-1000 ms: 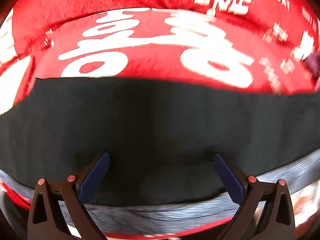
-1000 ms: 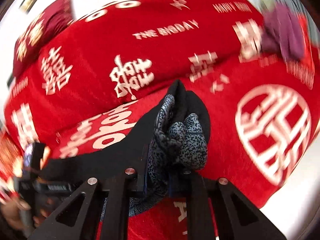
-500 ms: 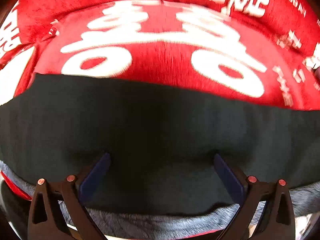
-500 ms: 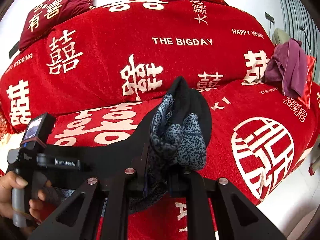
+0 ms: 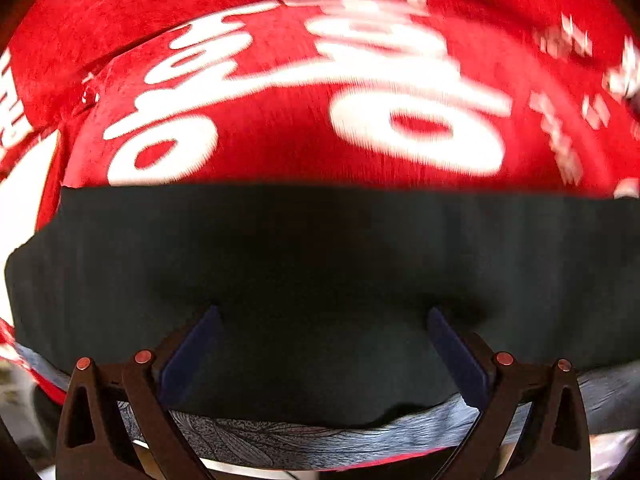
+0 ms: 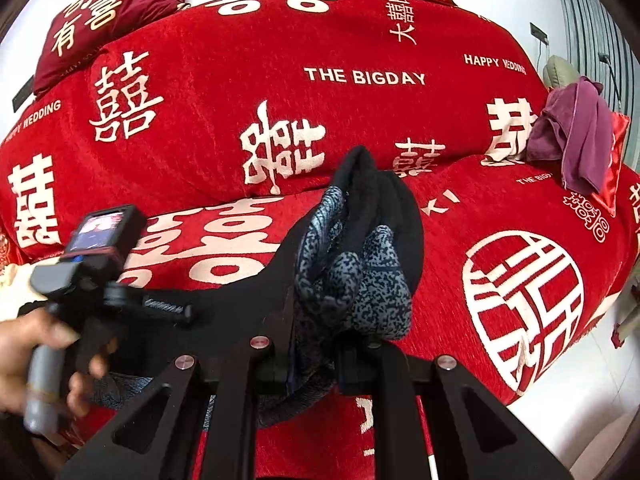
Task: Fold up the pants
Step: 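Lift the grey patterned leg end of the pants with the right gripper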
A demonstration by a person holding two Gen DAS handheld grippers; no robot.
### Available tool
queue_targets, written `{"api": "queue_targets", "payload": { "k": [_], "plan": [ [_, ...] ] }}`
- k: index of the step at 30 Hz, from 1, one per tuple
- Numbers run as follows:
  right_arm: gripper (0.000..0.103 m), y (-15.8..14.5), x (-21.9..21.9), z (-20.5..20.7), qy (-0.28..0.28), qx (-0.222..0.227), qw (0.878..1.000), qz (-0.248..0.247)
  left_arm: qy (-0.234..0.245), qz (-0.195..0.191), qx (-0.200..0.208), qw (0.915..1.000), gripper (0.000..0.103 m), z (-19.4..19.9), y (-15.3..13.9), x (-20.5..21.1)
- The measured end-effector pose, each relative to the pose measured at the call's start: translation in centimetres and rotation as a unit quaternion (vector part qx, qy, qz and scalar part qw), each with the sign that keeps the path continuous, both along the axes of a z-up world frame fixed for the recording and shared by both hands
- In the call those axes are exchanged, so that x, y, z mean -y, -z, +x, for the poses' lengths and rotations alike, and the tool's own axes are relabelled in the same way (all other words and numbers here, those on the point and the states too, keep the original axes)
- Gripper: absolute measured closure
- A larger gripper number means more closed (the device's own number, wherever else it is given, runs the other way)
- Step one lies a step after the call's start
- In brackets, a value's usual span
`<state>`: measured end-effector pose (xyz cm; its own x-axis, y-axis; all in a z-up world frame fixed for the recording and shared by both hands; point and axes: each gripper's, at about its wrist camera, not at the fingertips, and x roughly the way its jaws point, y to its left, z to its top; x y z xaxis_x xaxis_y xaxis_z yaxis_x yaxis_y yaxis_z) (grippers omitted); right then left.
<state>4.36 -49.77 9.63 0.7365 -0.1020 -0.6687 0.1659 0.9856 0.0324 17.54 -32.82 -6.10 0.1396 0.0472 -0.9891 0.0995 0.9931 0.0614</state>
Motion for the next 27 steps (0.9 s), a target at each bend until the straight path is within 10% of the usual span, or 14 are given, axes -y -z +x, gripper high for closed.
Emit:
{"api": "queue_targets", "payload": {
  "k": [10,17,21,27],
  "plan": [
    [0.088,-0.3,-0.5,0.6,0.003,-0.005,1.0,-0.006,0.021,-0.021,0.004,0.9996,0.0,-5.8,-0.2,-1.8],
    [0.088,-0.1,-0.6,1.7,0.013,-0.017,1.0,-0.013,0.118,-0.046,0.01,0.9919,0.0,-8.6,-1.4,-2.7],
    [0.088,-1.0,-1.8,1.4,0.008,-0.008,1.0,-0.027,0.05,-0.09,0.06,0.9929,0.0,-7.1,-4.2,-8.7],
    [0.088,-3.1,-10.7,1.0,-0.064,0.028,0.989,-0.133,-0.041,-0.155,0.029,0.9867,0.0,-4.1,-2.8,-17.9]
  ]
}}
